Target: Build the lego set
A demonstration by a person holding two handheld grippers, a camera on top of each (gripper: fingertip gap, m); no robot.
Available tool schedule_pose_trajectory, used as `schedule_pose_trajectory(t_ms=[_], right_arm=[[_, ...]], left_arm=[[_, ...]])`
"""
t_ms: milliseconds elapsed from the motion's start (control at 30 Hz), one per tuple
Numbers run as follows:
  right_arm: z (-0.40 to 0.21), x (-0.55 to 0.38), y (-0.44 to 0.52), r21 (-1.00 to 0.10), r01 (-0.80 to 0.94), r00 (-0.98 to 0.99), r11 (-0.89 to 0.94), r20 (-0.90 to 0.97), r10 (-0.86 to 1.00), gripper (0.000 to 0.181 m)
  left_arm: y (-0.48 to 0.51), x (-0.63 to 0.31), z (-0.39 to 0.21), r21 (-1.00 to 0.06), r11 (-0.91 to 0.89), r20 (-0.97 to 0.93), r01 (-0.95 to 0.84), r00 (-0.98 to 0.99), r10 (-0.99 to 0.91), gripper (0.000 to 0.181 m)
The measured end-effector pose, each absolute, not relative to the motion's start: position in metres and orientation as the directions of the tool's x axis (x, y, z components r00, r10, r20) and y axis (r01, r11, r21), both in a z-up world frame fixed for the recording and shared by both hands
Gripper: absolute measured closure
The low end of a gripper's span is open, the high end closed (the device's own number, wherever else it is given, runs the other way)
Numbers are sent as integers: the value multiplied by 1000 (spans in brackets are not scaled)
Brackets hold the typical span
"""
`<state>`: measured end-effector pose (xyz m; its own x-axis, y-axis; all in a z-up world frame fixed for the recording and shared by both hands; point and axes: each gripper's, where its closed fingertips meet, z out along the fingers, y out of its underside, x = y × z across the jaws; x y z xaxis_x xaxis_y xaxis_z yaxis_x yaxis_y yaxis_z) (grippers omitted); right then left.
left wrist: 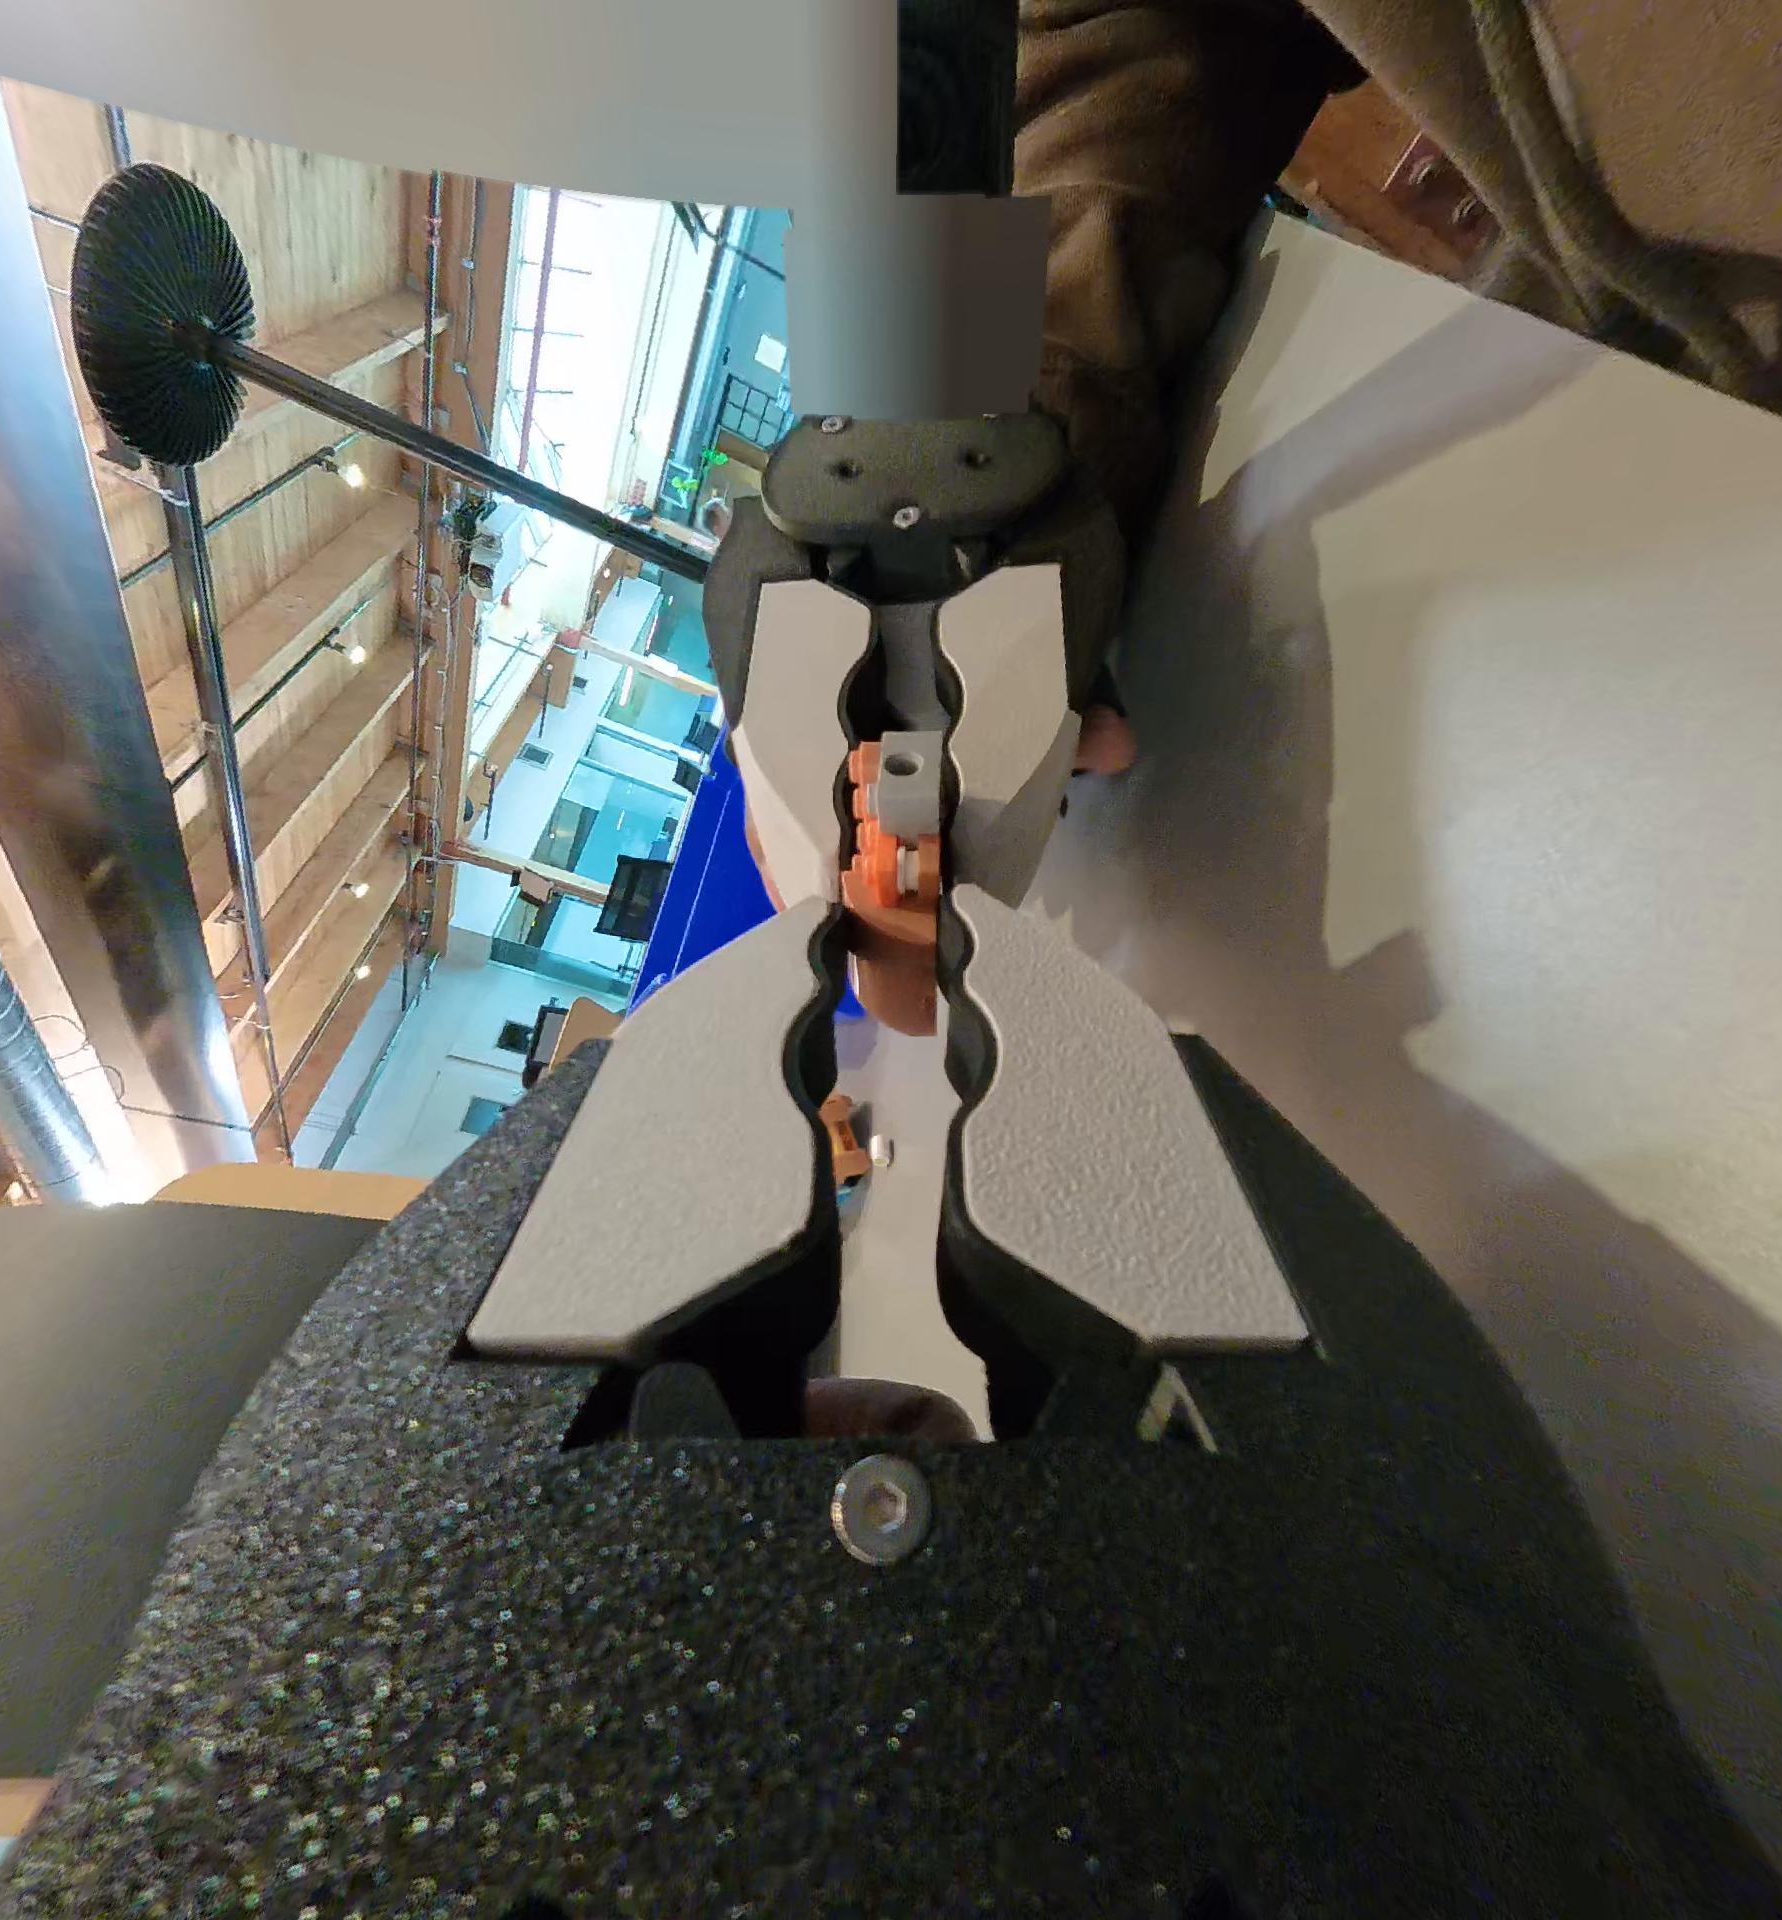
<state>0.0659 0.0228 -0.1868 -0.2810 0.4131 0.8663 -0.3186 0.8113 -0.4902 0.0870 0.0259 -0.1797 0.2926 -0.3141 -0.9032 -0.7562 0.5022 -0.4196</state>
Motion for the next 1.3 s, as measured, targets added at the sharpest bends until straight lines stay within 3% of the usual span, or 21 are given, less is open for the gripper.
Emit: schedule_pose_trajectory(t_ms=[267,367,467,633,800,933,1100,1200,1300], right_arm=[[-193,66,39,-562,-248,-386,789,804,452,138],[-208,67,41,-735,-88,-581,673,586,564,132],[-209,63,41,-880,96,-663,465,292,690,109],[-203,60,43,-898,102,-650,427,265,712,105],[-210,59,38,-882,97,-670,462,285,685,103],[-209,62,33,-886,93,-698,454,268,664,123],[-206,60,38,-887,86,-674,454,284,682,125],[-200,57,45,-897,77,-645,435,288,708,125],[-193,55,50,-898,35,-611,440,329,720,125]], left_arm=[[44,59,-193,-268,391,-958,-880,201,-205,165],[49,52,-194,-117,346,-990,-931,83,-110,165],[51,52,-194,46,316,-999,-948,-53,-14,165],[48,59,-198,110,332,-994,-937,-113,11,165],[39,71,-198,71,414,-997,-908,-77,1,165],[37,76,-198,68,436,-997,-897,-73,4,165],[39,71,-195,-5,431,-1000,-902,-7,-26,155],[39,63,-197,-164,431,-982,-887,106,-154,140],[38,52,-199,-491,371,-851,-789,341,-399,137]])
